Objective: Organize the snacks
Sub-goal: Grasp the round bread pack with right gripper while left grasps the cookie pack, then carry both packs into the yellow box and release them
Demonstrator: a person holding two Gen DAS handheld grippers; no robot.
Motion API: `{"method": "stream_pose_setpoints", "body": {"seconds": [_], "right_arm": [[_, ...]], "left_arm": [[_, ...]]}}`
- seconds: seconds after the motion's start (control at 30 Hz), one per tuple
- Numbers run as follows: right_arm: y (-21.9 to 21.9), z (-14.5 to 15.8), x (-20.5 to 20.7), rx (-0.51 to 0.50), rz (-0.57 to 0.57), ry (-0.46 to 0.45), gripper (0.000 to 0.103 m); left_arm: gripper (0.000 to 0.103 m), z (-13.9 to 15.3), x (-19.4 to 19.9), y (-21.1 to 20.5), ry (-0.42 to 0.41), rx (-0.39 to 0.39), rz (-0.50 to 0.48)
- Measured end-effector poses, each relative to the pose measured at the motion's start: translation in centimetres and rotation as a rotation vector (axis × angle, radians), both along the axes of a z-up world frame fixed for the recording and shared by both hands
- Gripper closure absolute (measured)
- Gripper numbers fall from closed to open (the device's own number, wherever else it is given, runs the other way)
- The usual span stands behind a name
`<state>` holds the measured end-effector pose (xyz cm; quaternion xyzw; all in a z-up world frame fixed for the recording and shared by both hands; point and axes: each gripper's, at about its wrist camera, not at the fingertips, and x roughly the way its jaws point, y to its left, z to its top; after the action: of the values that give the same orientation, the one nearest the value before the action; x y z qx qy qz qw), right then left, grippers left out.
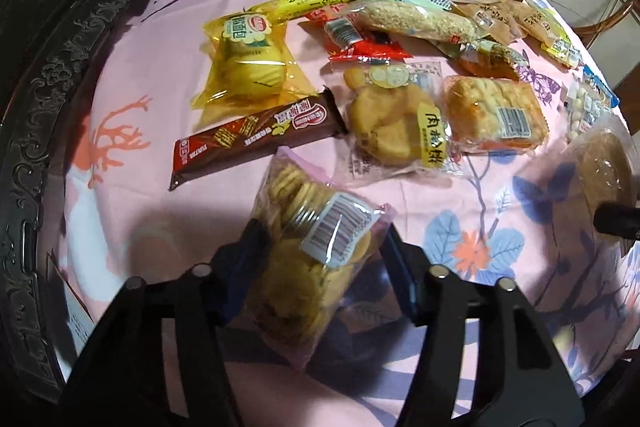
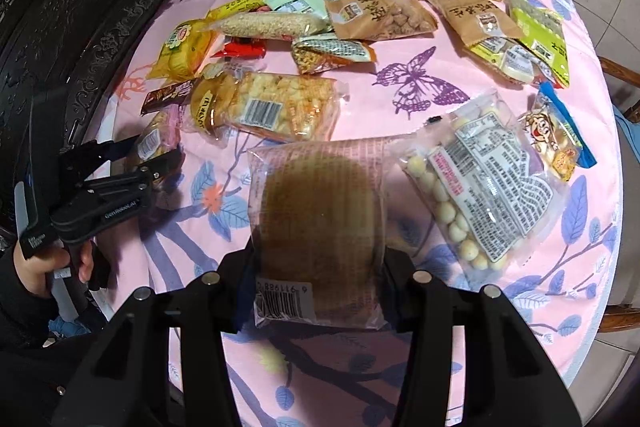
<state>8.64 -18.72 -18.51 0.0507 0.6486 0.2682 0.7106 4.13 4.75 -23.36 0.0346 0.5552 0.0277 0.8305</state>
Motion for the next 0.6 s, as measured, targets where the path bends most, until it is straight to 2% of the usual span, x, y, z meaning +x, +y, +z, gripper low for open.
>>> {"method": "stream_pose_setpoints", "body": {"seconds": [0.03,0.13,0.27,0.4,0.6], "right_arm": [[0.1,0.0,0.0,0.001,0.002,0.0,0.052],[0.3,0.1,-0.1,0.006,-0.001,-0.006,0.052],[0.2,0.5,0.2,0.005,-0.02,-0.025,0.052],[-0.5,1.6,0.6,0.0,-0.058,-0.06,0.052],[-1.6,4.1,2.1,-0.035,-0.132,-0.141,0.052]], "left_arm": [[0.054,0.1,-0.2,0.0,-0.004,-0.015,0.009],[0.06,0.7,-0.8,-0.3,-0.017,-0.07,0.018],[0.061,1.7,-0.9,-1.3,-0.029,-0.116,0.005],[0.062,4.2,-0.5,-2.9,-0.063,-0.155,-0.029],[0.062,6.8,1.6,-5.2,-0.095,-0.166,-0.049]]}}
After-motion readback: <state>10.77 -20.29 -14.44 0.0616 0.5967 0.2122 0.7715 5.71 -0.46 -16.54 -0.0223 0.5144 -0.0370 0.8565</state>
